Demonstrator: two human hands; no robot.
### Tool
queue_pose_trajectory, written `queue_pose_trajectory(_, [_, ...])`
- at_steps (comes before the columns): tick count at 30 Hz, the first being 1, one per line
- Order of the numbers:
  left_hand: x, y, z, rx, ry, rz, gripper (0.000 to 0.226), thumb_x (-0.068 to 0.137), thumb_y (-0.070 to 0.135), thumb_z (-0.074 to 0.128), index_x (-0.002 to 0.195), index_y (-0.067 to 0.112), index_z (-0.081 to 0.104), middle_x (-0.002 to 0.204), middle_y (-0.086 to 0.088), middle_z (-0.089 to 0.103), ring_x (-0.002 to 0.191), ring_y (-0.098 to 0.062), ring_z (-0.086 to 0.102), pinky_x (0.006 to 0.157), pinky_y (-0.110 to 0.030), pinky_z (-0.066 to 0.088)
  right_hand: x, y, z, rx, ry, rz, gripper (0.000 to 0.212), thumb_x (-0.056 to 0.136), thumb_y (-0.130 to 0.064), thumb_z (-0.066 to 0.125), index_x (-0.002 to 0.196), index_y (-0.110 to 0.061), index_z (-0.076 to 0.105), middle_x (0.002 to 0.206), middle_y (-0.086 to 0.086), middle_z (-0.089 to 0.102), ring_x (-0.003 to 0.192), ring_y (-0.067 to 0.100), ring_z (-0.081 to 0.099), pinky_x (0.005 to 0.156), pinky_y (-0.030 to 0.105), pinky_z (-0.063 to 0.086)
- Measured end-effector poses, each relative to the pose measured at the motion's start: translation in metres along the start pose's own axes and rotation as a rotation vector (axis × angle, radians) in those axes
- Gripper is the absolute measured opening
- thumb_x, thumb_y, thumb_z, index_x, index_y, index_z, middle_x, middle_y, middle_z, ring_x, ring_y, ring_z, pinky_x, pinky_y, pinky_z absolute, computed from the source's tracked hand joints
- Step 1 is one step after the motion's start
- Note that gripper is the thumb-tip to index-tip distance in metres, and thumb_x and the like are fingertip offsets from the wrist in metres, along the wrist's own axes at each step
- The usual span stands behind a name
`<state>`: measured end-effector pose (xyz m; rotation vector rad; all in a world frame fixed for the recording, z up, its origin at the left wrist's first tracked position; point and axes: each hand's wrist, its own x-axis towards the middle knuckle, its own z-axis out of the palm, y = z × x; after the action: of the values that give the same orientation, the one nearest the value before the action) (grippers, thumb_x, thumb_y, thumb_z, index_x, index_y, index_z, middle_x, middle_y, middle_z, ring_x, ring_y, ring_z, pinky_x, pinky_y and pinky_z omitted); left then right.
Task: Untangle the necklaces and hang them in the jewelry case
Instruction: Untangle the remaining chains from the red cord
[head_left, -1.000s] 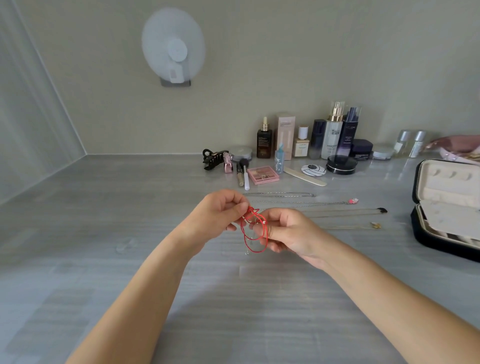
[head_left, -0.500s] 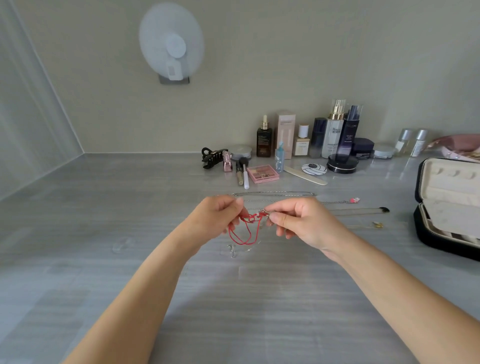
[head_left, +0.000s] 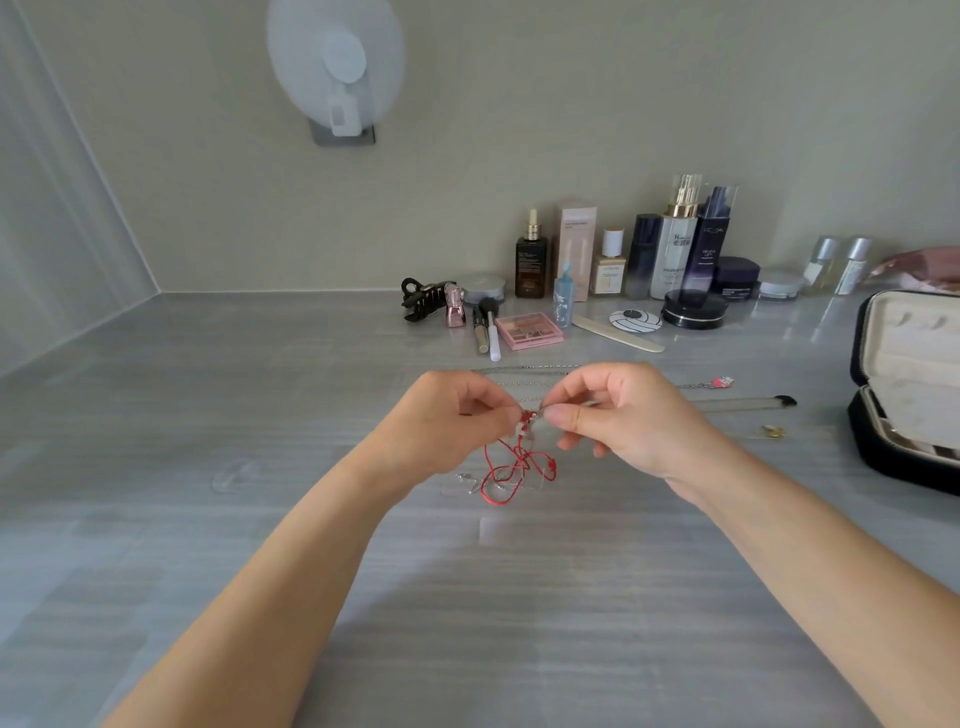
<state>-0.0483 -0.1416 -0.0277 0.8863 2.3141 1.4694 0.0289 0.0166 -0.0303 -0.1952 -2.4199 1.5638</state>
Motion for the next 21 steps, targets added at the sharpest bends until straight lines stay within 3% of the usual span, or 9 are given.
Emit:
queue_pose_trajectory(7, [0.0004, 0.0011, 0.0008, 0.019, -0.026, -0.001, 0.021, 0.09, 0.016, 0.054, 0.072, 0.021, 0.064, 0.05, 0.015, 0.062, 0.05, 0.006, 0.053, 0.066, -0.032, 0.042, -0.0003, -0.0017, -0.0006, 0.055, 0.009, -0.002, 0.013, 0.083, -0.011, 0.064, 0.075, -0.022, 0.066, 0.059, -0.01, 0.069, 0.05, 0.001, 0.058, 0.044, 0.012, 0.039])
queue_pose_trajectory(11, [-0.0022, 0.0037, 0.001, 0.02, -0.055, 0.023, 0.024, 0.093, 0.014, 0.049, 0.078, 0.024, 0.064, 0.064, 0.007, 0.061, 0.051, 0.004, 0.052, 0.06, -0.018, 0.042, -0.0008, -0.0034, -0.001, 0.084, 0.02, -0.02, 0.014, 0.083, -0.011, 0.064, 0.074, -0.022, 0.066, 0.059, -0.01, 0.069, 0.049, 0.001, 0.056, 0.045, 0.013, 0.039])
queue_pose_trajectory(16, [-0.0022, 0.0031, 0.0035, -0.009, -0.066, 0.066, 0.01, 0.084, 0.029, 0.064, 0.076, 0.032, 0.068, 0.071, -0.009, 0.057, 0.064, -0.017, 0.049, 0.067, -0.035, 0.039, -0.0013, -0.004, 0.0, 0.098, 0.035, -0.043, 0.015, 0.082, -0.011, 0.065, 0.074, -0.023, 0.066, 0.056, -0.011, 0.066, 0.049, 0.002, 0.055, 0.045, 0.014, 0.039])
queue_pose_trajectory(18, [-0.0017, 0.0039, 0.004, -0.023, -0.051, 0.087, 0.012, 0.082, 0.025, 0.067, 0.071, 0.031, 0.069, 0.077, -0.015, 0.058, 0.068, -0.021, 0.045, 0.067, -0.037, 0.038, -0.0013, -0.0041, 0.0008, 0.089, 0.04, -0.051, 0.015, 0.081, -0.011, 0.066, 0.073, -0.023, 0.067, 0.056, -0.01, 0.065, 0.048, 0.002, 0.054, 0.045, 0.014, 0.039])
queue_pose_trajectory(21, [-0.0015, 0.0045, 0.0039, -0.026, -0.01, 0.097, 0.02, 0.082, 0.016, 0.066, 0.068, 0.029, 0.066, 0.07, -0.001, 0.063, 0.065, -0.016, 0.049, 0.066, -0.033, 0.041, -0.0019, -0.0052, 0.0021, 0.104, 0.045, -0.057, 0.016, 0.082, -0.009, 0.064, 0.074, -0.022, 0.067, 0.057, -0.009, 0.066, 0.049, 0.001, 0.056, 0.046, 0.014, 0.041])
